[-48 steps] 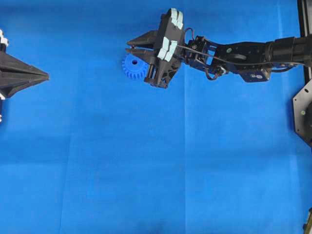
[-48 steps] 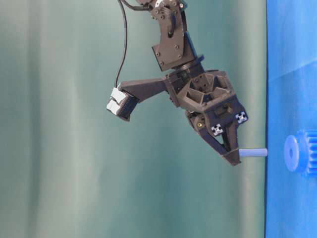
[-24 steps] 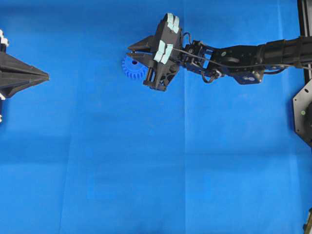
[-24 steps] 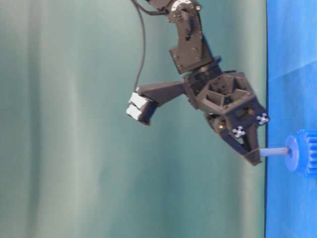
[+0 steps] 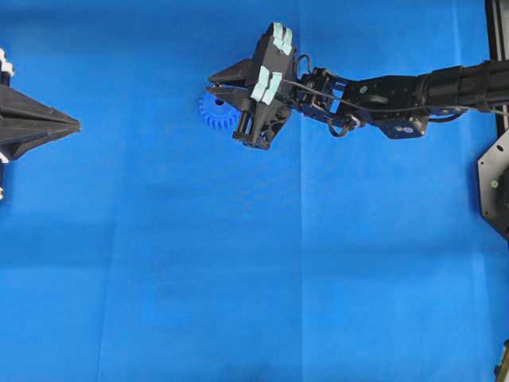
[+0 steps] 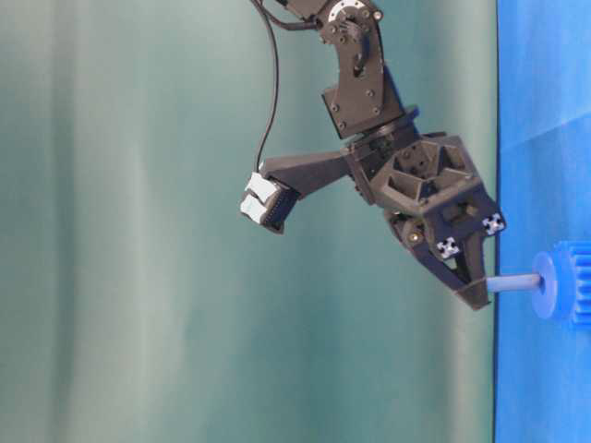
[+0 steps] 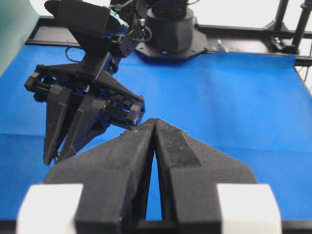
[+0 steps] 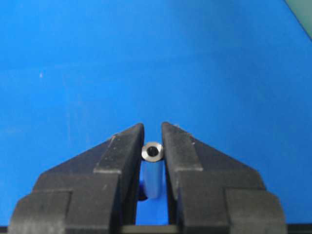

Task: Insert the shaft placed at a random location into the center hole of the small gear at another random location.
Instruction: 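Align the held shaft over the blue gear's center hole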

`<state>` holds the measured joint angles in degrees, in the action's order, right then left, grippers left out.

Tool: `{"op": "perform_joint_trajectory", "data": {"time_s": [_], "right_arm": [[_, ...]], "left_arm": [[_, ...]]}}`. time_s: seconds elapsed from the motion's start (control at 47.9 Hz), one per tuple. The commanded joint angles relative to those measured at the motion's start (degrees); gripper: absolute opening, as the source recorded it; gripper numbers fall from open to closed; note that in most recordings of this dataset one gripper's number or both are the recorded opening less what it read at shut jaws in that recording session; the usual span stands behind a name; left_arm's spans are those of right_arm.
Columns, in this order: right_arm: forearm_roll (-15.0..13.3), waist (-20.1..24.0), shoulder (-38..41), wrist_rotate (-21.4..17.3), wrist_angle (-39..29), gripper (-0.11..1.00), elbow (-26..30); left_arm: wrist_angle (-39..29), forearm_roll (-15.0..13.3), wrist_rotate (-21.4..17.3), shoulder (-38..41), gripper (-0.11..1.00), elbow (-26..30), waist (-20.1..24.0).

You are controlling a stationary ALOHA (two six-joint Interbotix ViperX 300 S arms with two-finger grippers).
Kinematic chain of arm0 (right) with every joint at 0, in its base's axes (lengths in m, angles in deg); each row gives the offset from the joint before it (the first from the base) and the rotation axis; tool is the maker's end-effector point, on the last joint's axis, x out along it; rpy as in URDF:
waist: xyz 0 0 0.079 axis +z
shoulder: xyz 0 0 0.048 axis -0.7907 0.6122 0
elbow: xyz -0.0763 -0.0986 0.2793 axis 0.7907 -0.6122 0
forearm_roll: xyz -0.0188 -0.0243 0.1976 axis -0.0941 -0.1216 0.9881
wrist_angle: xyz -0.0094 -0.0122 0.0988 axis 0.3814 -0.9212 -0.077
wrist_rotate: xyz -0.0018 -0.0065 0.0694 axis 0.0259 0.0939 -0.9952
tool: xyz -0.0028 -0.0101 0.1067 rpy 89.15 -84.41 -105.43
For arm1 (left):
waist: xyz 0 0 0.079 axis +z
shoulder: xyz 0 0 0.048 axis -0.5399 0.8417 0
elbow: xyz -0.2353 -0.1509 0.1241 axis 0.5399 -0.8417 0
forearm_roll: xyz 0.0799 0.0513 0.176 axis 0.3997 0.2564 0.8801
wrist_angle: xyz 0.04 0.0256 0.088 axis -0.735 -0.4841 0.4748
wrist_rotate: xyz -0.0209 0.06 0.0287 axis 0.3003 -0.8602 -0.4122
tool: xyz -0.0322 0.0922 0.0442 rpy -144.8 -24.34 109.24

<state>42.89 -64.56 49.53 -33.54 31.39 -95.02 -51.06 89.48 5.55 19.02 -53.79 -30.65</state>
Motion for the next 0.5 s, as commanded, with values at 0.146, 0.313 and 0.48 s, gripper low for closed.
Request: {"op": "perform_joint_trajectory", "data": {"time_s": [0.146, 0.313, 0.48], "right_arm": [[0.2, 0.0, -6.0, 0.0, 0.2, 0.02, 0.6], [0.2, 0.1, -6.2, 0.0, 0.0, 0.02, 0.6], [0.2, 0.1, -6.1, 0.0, -0.3, 0.02, 0.4]], "left_arm": [[0.4, 0.1, 0.1, 0.2, 0.0, 0.5, 0.1], [0.4, 0.0, 0.1, 0.2, 0.0, 0.5, 0.1], [0.4, 0.1, 0.1, 0.2, 0.0, 0.5, 0.1]]}}
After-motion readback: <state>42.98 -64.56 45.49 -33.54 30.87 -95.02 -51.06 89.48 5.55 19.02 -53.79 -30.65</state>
